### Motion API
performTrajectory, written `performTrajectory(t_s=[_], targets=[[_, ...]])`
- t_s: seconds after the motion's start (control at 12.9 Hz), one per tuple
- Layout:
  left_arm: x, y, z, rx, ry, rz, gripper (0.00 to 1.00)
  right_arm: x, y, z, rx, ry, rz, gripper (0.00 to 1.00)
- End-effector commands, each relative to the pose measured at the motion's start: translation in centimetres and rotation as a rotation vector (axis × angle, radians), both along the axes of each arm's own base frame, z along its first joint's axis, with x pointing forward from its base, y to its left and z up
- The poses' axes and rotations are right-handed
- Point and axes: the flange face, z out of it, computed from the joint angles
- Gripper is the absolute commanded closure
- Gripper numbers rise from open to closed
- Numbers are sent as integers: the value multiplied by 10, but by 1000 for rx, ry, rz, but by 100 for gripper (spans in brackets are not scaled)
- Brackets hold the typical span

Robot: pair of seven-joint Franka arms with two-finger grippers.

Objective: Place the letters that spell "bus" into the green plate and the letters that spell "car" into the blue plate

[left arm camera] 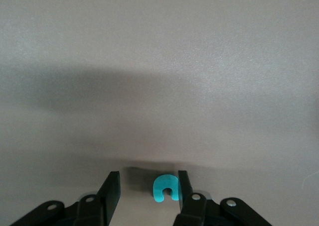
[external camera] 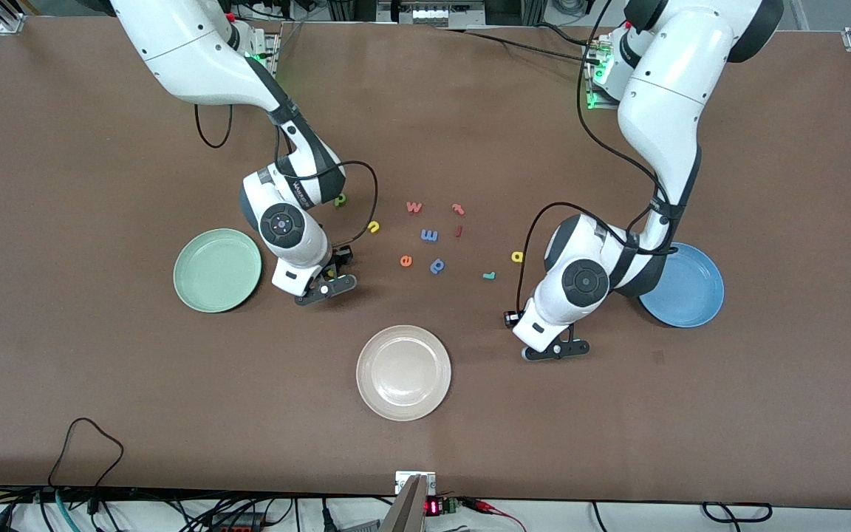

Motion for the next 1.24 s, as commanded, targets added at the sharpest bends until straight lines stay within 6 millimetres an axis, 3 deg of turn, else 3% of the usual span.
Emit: performTrajectory(t_s=[0.0,0.23,0.54,0.7,0.85,1.01,1.16], targets=[[3,-11,-3,-12,-10,15,45,-3,-5,-10,-14,8,-1,93],[-2,-18,-13,-7,-4,9,47,7,-15,8,-10,-14,-13,100],[-3,-18,-16,-2,-2,-4,59,36,-83,83,-23,-14,-103,100],[-3,-15,-18,2,0,-4,70,45,-124,106,-29,-1,-125,100],[-3,-15,-19,4,0,-8,84,52,-162,106,-32,15,-154,100],[-1,-14,-12,9,-12,-21,93,50,-202,90,-42,64,-187,100],[19,16,29,25,-60,-72,95,41,-221,61,-46,111,-202,96]])
